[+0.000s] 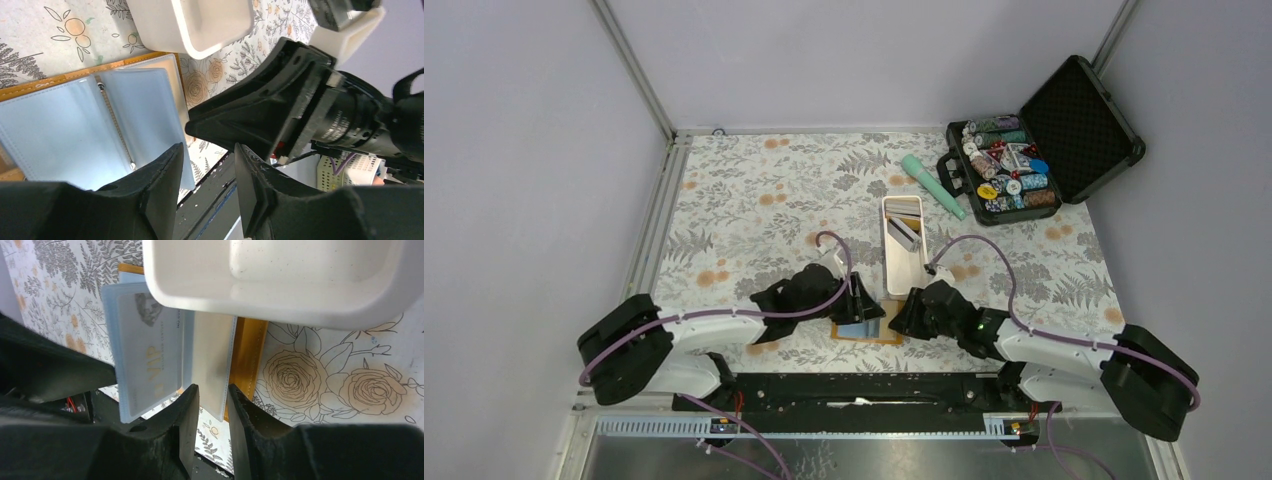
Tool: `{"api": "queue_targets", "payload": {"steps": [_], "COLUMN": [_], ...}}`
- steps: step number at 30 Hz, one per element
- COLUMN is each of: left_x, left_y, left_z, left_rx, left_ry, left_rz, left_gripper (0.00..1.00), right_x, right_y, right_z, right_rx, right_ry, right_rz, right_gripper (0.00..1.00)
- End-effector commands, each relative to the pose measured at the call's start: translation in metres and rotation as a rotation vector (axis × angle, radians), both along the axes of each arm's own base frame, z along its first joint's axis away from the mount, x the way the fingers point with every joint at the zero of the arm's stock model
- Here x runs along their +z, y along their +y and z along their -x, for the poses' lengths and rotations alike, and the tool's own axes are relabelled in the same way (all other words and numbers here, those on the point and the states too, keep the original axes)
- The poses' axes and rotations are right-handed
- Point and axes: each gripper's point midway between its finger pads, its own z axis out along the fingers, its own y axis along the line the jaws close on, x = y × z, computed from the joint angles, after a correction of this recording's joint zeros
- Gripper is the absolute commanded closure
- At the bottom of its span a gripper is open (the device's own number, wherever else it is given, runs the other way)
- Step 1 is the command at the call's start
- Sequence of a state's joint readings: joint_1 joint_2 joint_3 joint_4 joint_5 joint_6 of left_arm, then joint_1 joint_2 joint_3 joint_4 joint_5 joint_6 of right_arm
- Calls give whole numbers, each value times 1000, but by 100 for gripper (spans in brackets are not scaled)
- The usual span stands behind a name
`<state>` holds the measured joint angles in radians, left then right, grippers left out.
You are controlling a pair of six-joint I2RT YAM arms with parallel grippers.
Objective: Put the credit cards into the card holder
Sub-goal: Turn over the card slot in the card holder.
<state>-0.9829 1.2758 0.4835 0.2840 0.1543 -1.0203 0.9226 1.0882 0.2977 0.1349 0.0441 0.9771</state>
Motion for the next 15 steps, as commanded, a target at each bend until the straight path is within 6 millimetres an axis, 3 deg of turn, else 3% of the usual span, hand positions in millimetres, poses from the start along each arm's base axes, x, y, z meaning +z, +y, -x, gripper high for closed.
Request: {"api": "queue_targets", "payload": {"steps": [1, 15], "left_x": [17, 10], "left_y": [-20, -39], "left_z": [-6, -2], "left_rx": [-33, -74], "left_ry": [-44, -35], "left_rz": [75, 110], "left_gripper": [56, 56], "right_x": [5, 23], "right_y": [-10, -43], "right_z": [-2, 2], "right_rx": [-39, -110], "right_ry": [-18, -62], "right_rz": [14, 46], "right_gripper": [65, 60]}}
